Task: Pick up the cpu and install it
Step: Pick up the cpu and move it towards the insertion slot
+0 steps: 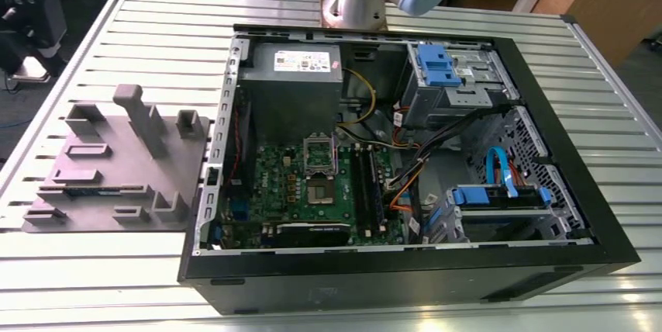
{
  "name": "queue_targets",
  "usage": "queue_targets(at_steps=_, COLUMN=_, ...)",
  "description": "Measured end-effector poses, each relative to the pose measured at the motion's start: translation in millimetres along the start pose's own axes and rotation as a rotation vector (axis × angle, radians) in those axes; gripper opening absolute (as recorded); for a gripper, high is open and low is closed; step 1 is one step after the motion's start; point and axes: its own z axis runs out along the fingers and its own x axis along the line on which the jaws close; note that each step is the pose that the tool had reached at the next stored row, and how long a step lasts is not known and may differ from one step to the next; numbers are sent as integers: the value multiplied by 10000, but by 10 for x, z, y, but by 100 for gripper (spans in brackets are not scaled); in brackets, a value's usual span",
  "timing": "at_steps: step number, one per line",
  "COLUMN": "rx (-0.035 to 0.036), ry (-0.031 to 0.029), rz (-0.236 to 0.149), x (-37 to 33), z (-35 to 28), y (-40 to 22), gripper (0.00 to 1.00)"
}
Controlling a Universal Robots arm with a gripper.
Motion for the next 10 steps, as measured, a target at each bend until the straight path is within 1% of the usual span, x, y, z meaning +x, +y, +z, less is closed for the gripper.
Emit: queue_targets(at_steps=10, rx=0, ry=0, rz=1, x=-302, z=11, y=10, gripper=48)
